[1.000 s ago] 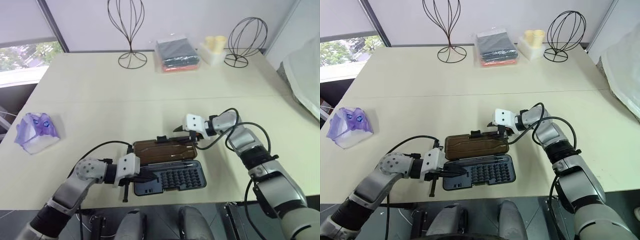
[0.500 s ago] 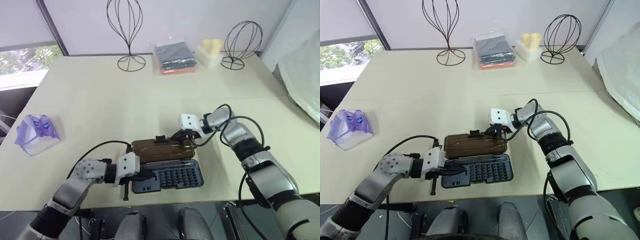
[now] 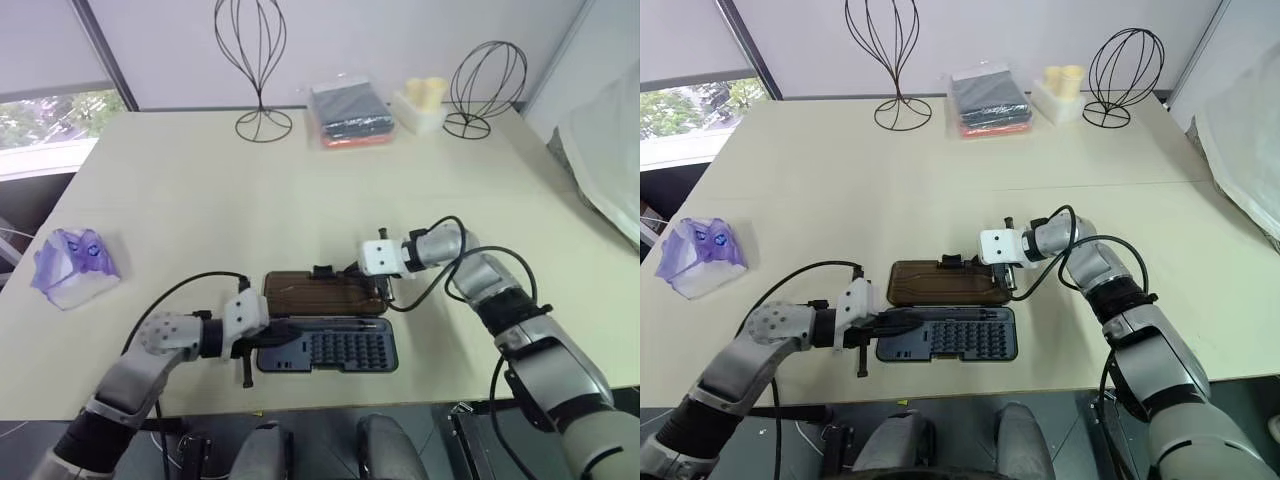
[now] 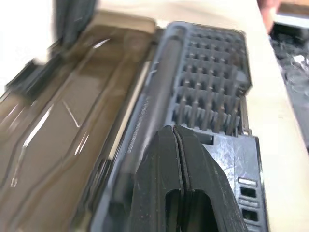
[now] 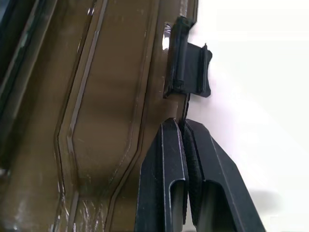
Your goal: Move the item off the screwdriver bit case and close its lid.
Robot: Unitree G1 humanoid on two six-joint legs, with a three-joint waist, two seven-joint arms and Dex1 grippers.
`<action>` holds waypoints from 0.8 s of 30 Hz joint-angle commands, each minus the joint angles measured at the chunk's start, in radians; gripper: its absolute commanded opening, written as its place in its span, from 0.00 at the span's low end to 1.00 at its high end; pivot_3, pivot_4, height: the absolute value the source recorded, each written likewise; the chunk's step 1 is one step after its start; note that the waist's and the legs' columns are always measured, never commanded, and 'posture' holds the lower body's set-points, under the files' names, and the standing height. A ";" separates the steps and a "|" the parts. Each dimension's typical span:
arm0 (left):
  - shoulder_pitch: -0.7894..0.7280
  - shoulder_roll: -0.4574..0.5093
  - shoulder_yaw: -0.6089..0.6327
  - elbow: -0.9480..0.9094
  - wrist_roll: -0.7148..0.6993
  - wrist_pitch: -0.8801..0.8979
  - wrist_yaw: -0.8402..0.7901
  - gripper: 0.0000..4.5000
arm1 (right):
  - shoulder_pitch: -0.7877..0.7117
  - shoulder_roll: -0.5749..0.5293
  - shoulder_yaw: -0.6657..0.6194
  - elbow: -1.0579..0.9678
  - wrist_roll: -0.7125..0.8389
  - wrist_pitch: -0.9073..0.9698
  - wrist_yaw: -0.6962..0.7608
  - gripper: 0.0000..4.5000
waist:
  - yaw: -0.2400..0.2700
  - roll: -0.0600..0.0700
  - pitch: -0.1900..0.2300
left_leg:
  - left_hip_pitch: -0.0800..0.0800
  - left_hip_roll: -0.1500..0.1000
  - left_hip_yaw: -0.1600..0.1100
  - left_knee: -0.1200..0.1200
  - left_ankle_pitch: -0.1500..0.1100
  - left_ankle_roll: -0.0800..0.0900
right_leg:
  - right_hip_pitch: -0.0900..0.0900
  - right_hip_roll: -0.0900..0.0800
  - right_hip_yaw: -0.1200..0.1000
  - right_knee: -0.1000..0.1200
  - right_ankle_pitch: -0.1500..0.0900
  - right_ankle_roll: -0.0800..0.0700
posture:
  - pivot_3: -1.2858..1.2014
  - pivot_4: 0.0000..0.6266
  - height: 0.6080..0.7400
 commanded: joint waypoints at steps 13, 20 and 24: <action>-0.281 -0.031 0.271 0.074 -0.253 0.288 0.156 0.00 | 0.188 -0.086 -0.071 -0.471 -0.113 0.078 -0.191 0.01 | -0.003 0.000 0.001 | -0.015 -0.002 0.001 0.001 0.003 -0.005 | -0.014 0.000 0.000 -0.001 0.000 0.000 | 0.52 0.24 1.00; -0.343 -0.055 0.219 0.381 -0.064 0.095 0.170 0.00 | 0.230 -0.100 -0.074 -0.549 -0.123 0.134 -0.201 0.01 | -0.001 -0.001 0.001 | -0.015 -0.002 0.002 0.001 0.003 -0.005 | -0.014 0.000 0.000 -0.001 0.000 0.000 | 0.52 0.24 1.00; -0.339 -0.085 0.156 0.517 0.035 -0.032 0.132 0.00 | 0.238 -0.106 -0.075 -0.588 -0.125 0.156 -0.199 0.01 | 0.001 -0.001 0.001 | -0.016 -0.002 0.002 0.000 0.003 -0.005 | -0.015 0.000 -0.001 -0.001 0.000 0.000 | 0.52 0.24 1.00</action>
